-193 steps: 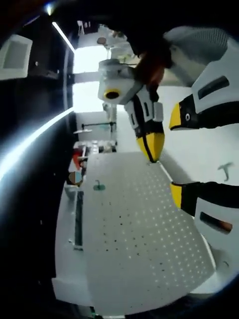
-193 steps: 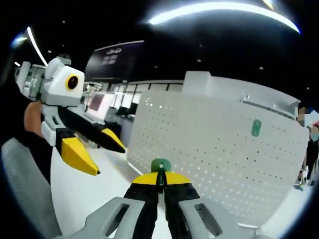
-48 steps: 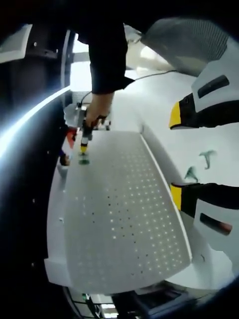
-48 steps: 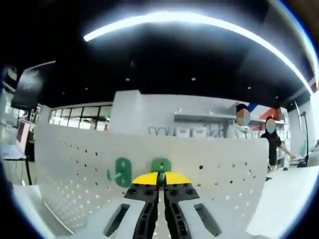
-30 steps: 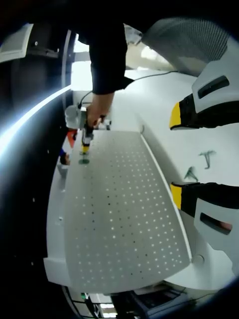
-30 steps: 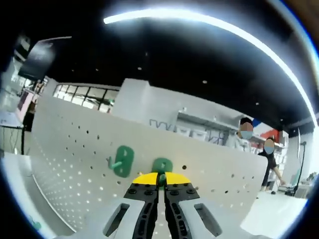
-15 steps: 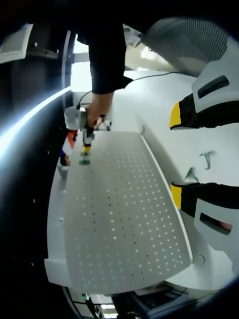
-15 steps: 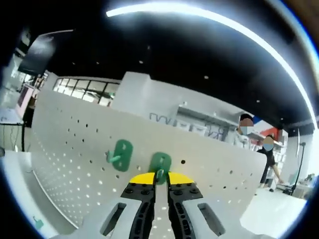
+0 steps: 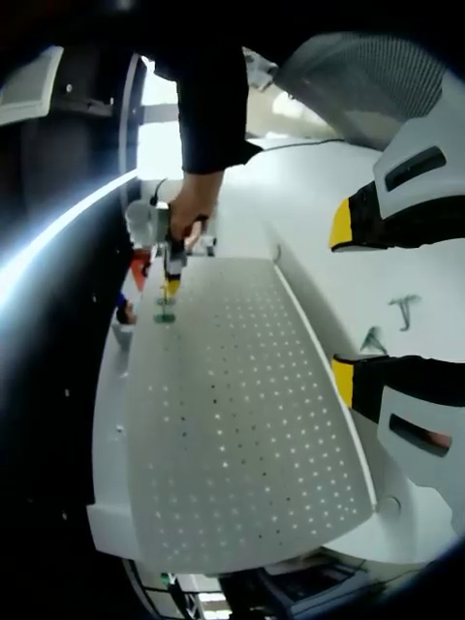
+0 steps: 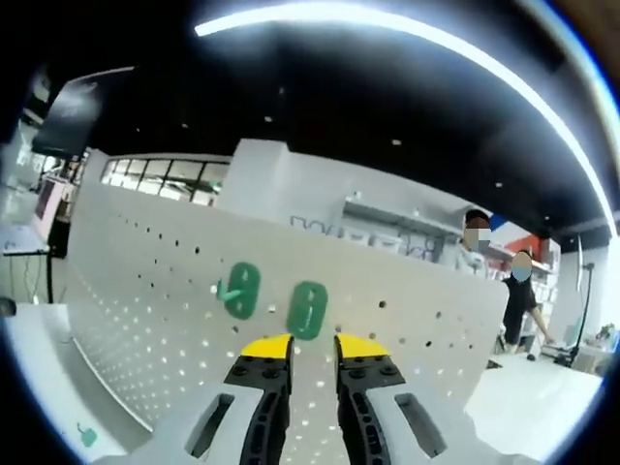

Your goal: Insert the hook assembly into the mounting plate slot until the hook locks in place.

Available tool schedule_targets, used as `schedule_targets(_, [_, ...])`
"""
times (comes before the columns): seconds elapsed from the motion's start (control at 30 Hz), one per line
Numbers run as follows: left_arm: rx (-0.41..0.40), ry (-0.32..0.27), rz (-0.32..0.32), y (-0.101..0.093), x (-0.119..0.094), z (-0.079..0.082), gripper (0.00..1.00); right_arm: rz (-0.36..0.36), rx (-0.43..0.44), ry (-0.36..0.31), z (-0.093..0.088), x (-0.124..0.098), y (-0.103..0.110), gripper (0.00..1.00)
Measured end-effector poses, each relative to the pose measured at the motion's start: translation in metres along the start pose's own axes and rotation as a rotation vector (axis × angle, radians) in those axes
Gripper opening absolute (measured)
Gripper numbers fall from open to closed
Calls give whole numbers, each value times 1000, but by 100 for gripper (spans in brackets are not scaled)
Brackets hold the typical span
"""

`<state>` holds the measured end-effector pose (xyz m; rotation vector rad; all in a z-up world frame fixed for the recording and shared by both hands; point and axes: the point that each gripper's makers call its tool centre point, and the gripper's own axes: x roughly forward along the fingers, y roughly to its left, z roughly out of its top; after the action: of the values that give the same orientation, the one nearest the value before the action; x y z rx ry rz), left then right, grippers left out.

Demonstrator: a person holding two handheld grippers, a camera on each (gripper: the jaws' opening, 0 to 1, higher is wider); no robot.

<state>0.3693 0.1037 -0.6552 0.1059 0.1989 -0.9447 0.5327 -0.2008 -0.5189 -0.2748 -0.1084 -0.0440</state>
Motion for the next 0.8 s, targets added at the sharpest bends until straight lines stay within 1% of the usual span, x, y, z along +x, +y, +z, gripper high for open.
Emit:
schedule_targets(0.1, [2, 0, -2, -1, 0, 0, 43, 2, 12, 4, -1, -5, 0, 22])
schedule_targets(0.23, [3, 0, -3, -1, 0, -1, 43, 8, 37, -11, 2, -16, 4, 30])
schedule_targets(0.43, [4, 4, 2, 1, 0, -2, 43, 39, 37, -16, 5, -31, 19, 39])
schedule_targets(0.57, [-1, 4, 6, 3, -1, -2, 43, 57, 46, -27, 7, -42, 29, 42])
schedule_targets(0.8, [6, 22, 9, 5, 1, -6, 42, 74, 90, -46, 10, -56, 38, 46])
